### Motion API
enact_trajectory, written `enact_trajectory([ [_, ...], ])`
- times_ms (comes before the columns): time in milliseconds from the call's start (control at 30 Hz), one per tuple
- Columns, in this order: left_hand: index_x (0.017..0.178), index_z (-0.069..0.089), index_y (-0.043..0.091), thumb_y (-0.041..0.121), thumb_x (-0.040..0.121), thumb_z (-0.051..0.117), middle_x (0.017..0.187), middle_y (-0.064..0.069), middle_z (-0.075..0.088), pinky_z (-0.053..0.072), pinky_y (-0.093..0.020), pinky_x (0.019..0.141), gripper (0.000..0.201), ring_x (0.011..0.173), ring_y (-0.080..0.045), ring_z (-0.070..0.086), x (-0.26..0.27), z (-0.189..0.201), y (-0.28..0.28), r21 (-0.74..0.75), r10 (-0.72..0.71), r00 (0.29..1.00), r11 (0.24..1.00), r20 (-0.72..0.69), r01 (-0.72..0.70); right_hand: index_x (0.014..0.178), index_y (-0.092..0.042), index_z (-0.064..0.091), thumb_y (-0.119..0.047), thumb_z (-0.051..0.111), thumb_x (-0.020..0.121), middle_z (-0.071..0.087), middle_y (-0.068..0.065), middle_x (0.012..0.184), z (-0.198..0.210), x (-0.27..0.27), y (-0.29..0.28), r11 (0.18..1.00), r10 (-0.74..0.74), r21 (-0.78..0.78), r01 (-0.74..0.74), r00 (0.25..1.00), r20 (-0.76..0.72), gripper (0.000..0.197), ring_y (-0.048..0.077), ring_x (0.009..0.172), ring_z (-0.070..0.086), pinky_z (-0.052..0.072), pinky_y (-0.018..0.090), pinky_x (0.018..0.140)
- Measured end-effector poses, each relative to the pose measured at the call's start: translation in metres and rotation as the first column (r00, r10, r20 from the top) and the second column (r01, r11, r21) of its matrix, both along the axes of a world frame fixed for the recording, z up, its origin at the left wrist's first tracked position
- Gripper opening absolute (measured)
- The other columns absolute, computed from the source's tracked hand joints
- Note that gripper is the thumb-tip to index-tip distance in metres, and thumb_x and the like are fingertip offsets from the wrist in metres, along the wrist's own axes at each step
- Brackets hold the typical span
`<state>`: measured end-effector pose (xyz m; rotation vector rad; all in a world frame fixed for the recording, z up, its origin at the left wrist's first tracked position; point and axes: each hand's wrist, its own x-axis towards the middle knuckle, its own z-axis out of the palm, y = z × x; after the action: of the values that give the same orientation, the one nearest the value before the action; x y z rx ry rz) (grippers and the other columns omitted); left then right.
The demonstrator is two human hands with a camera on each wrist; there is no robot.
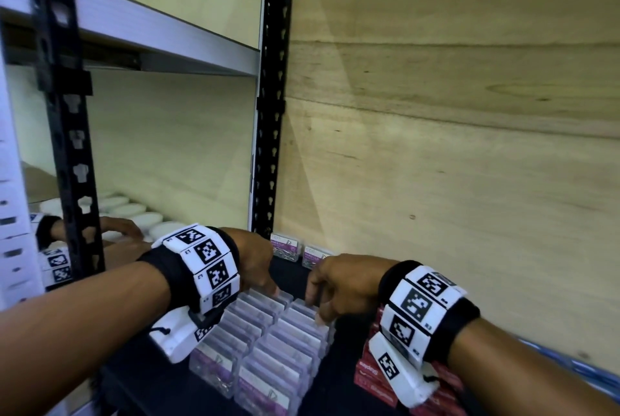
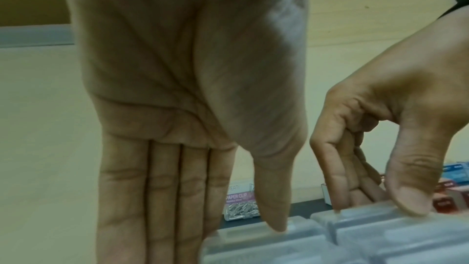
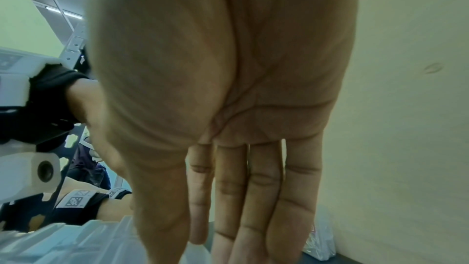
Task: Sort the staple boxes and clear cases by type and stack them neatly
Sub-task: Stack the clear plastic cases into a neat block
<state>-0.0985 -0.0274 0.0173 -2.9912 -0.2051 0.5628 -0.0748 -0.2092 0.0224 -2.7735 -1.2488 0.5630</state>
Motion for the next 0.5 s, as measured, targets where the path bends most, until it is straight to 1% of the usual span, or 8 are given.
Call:
enact_trajectory([
  [100, 0.074, 0.066, 0.014, 0.058, 0.088, 0.059, 0.062, 0.005, 0.062, 0.056, -0.034, 0.083, 0.047, 0.065, -0.015, 0.06, 0.0, 0.0, 0.002, -0.025, 0.014, 1.0, 1.0, -0.005, -0.014, 0.12, -0.022, 0.065, -0.026, 0.07, 0.09, 0.071, -0.005, 0.112, -0.002, 0.001, -0.001, 1.0, -0.001, 0.011, 0.001, 1.0, -0.003, 0.03, 0.011, 0.095, 0.063, 0.041, 0.018, 0.068],
  [200, 0.084, 0.072, 0.012, 0.06, 0.088, 0.058, 0.063, 0.005, 0.063, 0.056, -0.032, 0.08, 0.05, 0.065, -0.015, 0.06, 0.002, 0.0, 0.003, -0.04, 0.021, 1.0, 0.999, -0.02, -0.021, 0.118, -0.024, 0.066, -0.028, 0.068, 0.092, 0.073, -0.004, 0.108, -0.002, 0.003, -0.001, 1.0, -0.001, 0.02, 0.002, 1.0, -0.017, 0.027, 0.012, 0.1, 0.066, 0.045, 0.02, 0.076],
  [267, 0.086, 0.073, 0.012, 0.057, 0.088, 0.06, 0.061, 0.007, 0.062, 0.053, -0.025, 0.071, 0.047, 0.061, -0.012, 0.058, 0.006, -0.001, 0.004, -0.059, 0.03, 0.999, 0.998, -0.021, -0.032, 0.116, -0.023, 0.068, -0.031, 0.066, 0.093, 0.073, -0.003, 0.107, -0.001, 0.007, 0.0, 1.0, 0.006, 0.019, -0.006, 0.999, -0.034, 0.024, 0.012, 0.098, 0.067, 0.048, 0.023, 0.08],
  [333, 0.079, 0.068, 0.016, 0.049, 0.089, 0.064, 0.063, 0.01, 0.06, 0.048, -0.015, 0.059, 0.035, 0.055, -0.004, 0.055, 0.012, 0.001, 0.006, -0.109, 0.047, 0.999, 0.993, 0.027, -0.044, 0.114, -0.021, 0.07, -0.031, 0.065, 0.093, 0.074, -0.001, 0.103, 0.0, 0.012, 0.002, 1.0, 0.012, 0.018, -0.011, 0.998, -0.064, 0.023, 0.013, 0.091, 0.069, 0.05, 0.025, 0.083],
  [367, 0.081, 0.069, 0.016, 0.049, 0.09, 0.063, 0.065, 0.009, 0.062, 0.047, -0.015, 0.058, 0.034, 0.055, -0.003, 0.055, 0.015, 0.004, 0.007, -0.109, 0.04, 0.998, 0.993, 0.043, -0.035, 0.113, -0.021, 0.07, -0.031, 0.065, 0.093, 0.074, -0.002, 0.097, 0.001, 0.016, 0.003, 1.0, 0.006, 0.021, -0.005, 0.998, -0.066, 0.023, 0.012, 0.085, 0.068, 0.051, 0.026, 0.083],
  [433, 0.097, 0.073, 0.013, 0.056, 0.09, 0.058, 0.081, 0.004, 0.07, 0.05, -0.022, 0.07, 0.046, 0.068, -0.008, 0.06, 0.022, 0.011, 0.011, -0.05, 0.005, 0.999, 0.999, 0.054, -0.002, 0.11, -0.022, 0.071, -0.036, 0.066, 0.092, 0.07, -0.008, 0.081, 0.004, 0.026, 0.006, 0.999, -0.019, 0.032, 0.02, 1.0, -0.017, 0.023, 0.01, 0.079, 0.064, 0.051, 0.027, 0.081],
  [467, 0.103, 0.073, 0.014, 0.059, 0.089, 0.057, 0.092, 0.003, 0.071, 0.051, -0.027, 0.079, 0.05, 0.077, -0.011, 0.062, 0.028, 0.014, 0.015, -0.023, -0.012, 0.997, 1.0, 0.076, 0.014, 0.109, -0.023, 0.071, -0.039, 0.067, 0.091, 0.067, -0.011, 0.079, 0.006, 0.031, 0.007, 0.999, -0.031, 0.035, 0.03, 0.999, 0.026, 0.025, 0.01, 0.081, 0.063, 0.051, 0.028, 0.081],
  [500, 0.107, 0.072, 0.016, 0.061, 0.089, 0.056, 0.1, 0.003, 0.07, 0.051, -0.031, 0.086, 0.051, 0.087, -0.013, 0.062, 0.034, 0.016, 0.018, -0.012, -0.026, 0.994, 1.0, 0.11, 0.027, 0.11, -0.023, 0.071, -0.04, 0.067, 0.091, 0.067, -0.011, 0.084, 0.009, 0.037, 0.008, 0.999, -0.038, 0.036, 0.035, 0.996, 0.076, 0.026, 0.011, 0.085, 0.063, 0.051, 0.028, 0.082],
])
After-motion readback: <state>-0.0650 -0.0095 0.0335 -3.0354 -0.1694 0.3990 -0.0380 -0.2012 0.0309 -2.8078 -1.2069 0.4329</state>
